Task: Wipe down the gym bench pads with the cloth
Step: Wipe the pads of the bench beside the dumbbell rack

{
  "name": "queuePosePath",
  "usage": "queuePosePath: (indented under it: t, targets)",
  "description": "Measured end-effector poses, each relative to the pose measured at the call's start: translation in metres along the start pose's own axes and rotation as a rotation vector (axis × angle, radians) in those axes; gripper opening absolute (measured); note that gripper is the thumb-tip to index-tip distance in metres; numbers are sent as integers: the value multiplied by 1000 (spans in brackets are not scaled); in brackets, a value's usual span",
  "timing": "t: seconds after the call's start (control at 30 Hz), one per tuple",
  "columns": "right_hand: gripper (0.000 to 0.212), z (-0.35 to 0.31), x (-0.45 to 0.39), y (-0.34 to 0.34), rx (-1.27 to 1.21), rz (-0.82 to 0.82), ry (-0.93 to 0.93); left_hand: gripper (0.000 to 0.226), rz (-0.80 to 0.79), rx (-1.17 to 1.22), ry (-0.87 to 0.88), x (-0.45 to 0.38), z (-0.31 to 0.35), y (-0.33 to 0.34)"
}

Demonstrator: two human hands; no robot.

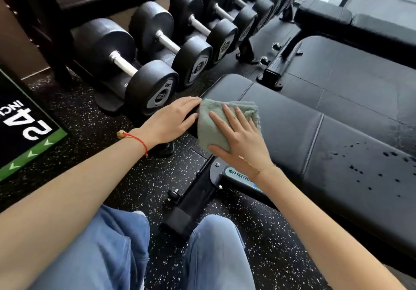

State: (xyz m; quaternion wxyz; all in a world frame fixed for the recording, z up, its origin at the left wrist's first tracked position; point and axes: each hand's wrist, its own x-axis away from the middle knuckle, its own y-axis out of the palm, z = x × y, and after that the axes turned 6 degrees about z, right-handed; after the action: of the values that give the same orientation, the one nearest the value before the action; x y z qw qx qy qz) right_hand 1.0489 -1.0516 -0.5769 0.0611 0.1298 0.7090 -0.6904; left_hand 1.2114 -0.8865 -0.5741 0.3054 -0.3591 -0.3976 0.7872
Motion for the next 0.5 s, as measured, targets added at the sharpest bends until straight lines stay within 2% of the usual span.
queuePosePath:
  t: [0.17,0.4,0.5]
  targets:
    - [73,29,78,-16,68,130,54,49,24,3,13,-1,7,2]
    - [81,-13,-9,8,40,36,83,51,12,35,-2,-1,4,6]
    - [77,-2,20,4,77,89,59,50,21,30,-1,0,5,6]
